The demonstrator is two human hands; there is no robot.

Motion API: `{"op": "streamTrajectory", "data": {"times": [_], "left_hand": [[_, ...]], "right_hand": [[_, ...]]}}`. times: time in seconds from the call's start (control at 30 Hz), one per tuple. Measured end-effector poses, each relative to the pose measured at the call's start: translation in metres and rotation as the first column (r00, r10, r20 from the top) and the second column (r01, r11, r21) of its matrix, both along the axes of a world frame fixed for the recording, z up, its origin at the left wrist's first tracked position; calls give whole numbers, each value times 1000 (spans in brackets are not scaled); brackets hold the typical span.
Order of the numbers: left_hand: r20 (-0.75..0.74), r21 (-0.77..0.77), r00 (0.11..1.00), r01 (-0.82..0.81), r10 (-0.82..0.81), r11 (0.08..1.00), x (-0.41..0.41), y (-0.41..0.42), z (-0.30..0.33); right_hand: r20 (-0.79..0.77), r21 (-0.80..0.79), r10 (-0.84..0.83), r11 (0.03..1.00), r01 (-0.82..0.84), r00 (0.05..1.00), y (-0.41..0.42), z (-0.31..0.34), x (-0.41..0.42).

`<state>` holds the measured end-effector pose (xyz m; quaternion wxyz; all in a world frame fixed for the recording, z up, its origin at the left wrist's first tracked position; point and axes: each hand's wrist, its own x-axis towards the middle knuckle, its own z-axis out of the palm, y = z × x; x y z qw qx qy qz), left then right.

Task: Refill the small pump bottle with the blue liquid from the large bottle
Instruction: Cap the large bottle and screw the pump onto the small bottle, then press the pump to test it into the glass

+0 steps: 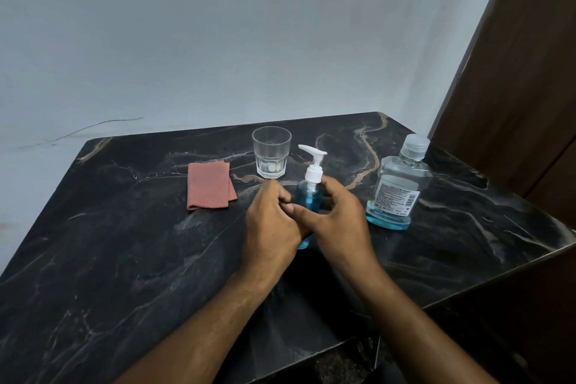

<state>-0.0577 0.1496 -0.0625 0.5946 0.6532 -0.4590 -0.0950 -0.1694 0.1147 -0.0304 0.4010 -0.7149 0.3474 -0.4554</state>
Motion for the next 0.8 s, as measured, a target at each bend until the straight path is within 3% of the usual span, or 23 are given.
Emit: {"op": "streamTrajectory", "data": {"times": [0.17, 0.33, 0.53, 0.67, 0.8], "left_hand": [[8, -65, 991, 130, -130, 989, -2, 2, 3], [210, -164, 956, 243, -207, 956, 5, 8, 12], [3, -134, 997, 75, -75, 988, 10, 7, 28], [10, 40, 1000, -11, 11, 999, 25, -9, 29], [1, 66, 995, -101, 101, 993, 42, -35, 25]], "right_hand": [[68, 26, 35, 999, -37, 997, -5, 4, -13], [52, -3, 29, 1000, -29, 998, -10, 7, -27], [66, 44, 48, 998, -51, 997, -11, 0, -39], [24, 1, 71, 997, -71, 997, -15, -2, -41], [-12, -39, 82, 996, -82, 997, -16, -2, -38]]}}
